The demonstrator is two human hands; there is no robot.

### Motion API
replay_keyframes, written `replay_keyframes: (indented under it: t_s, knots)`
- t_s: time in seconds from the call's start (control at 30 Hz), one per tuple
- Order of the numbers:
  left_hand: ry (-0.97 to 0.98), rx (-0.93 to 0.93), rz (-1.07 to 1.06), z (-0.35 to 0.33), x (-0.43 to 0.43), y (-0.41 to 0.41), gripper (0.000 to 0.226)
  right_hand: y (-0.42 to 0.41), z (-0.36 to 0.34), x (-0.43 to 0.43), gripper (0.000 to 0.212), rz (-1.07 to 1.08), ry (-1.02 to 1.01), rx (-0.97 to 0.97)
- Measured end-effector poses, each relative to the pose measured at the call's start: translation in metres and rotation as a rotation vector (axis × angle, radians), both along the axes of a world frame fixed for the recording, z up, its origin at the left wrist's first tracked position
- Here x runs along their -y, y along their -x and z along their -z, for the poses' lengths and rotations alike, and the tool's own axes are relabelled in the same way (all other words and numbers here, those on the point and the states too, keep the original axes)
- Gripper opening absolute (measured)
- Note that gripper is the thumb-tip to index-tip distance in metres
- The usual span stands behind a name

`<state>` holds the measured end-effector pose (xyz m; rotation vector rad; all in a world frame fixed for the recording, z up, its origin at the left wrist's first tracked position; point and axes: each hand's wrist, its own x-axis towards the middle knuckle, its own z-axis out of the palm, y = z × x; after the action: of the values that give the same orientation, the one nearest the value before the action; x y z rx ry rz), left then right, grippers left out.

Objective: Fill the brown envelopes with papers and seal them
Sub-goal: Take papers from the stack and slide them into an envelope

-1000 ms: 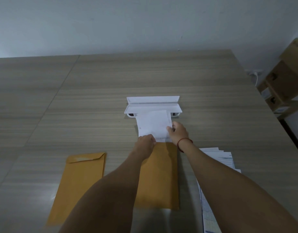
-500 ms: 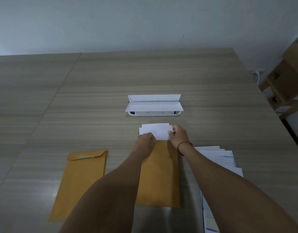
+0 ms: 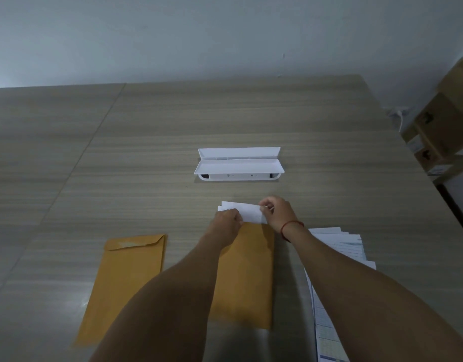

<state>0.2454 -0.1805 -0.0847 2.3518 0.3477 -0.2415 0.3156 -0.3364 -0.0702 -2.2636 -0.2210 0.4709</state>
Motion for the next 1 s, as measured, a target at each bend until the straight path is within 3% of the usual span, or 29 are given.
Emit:
replay_keyframes:
  t_s: [0.63,0.83,1.0]
  knots:
    - [-0.054,0.042,0.025,0.0051,0.0016,0.0062,0.011,-0.0016,-0.0037,-0.0001,0.029,-0.289,0.175,-0.132]
    - [-0.147,0.127,0.030,0.0018,0.0041,0.0088,0.014,-0.0011,0.0010,-0.0011,0.034,-0.295,0.228,-0.146]
    - [-0.311,0.055,0.052,-0.0042,0.0027,0.0080,0.018,0.0013,0.0000,-0.0046,0.033,-0.297,0.237,-0.130]
